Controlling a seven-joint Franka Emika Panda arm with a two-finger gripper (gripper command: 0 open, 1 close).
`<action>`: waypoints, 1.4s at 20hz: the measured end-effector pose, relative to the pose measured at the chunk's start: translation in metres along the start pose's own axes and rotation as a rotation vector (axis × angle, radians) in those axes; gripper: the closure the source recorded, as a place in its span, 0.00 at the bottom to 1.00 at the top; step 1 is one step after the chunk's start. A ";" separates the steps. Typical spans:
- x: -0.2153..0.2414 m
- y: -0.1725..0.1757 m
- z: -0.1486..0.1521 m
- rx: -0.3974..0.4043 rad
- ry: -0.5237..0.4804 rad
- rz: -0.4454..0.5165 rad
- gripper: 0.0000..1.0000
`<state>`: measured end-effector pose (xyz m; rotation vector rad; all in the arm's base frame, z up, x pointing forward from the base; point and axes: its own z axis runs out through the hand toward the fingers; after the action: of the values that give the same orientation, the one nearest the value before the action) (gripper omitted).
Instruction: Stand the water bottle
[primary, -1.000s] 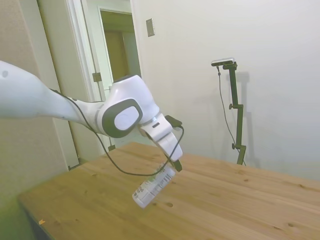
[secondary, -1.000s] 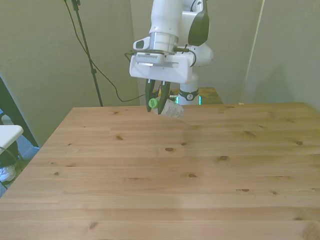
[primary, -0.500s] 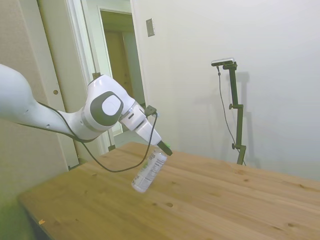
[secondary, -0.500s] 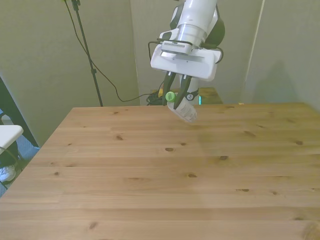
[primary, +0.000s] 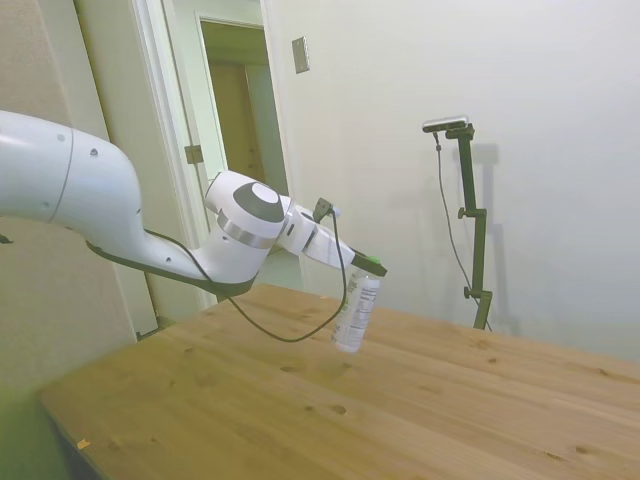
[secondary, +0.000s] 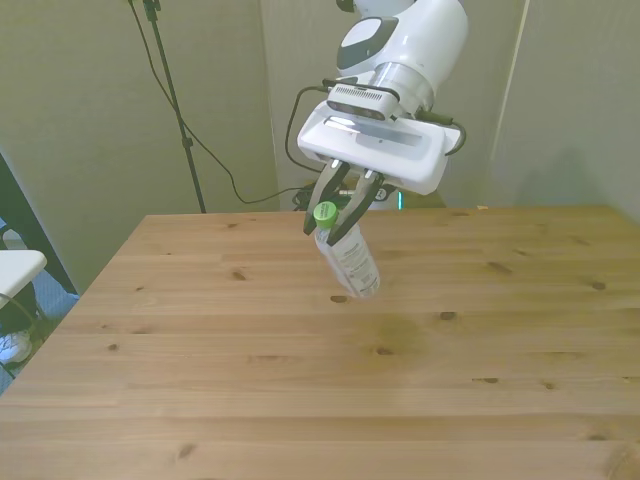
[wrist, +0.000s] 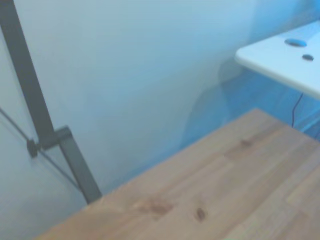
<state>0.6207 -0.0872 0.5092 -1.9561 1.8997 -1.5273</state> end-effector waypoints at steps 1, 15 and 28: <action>-0.005 -0.003 0.004 0.020 0.026 0.009 1.00; -0.063 -0.014 0.067 0.100 0.222 0.063 1.00; -0.086 -0.019 0.103 0.096 0.262 0.035 1.00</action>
<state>0.7177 -0.0765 0.4154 -1.7494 1.8949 -1.9075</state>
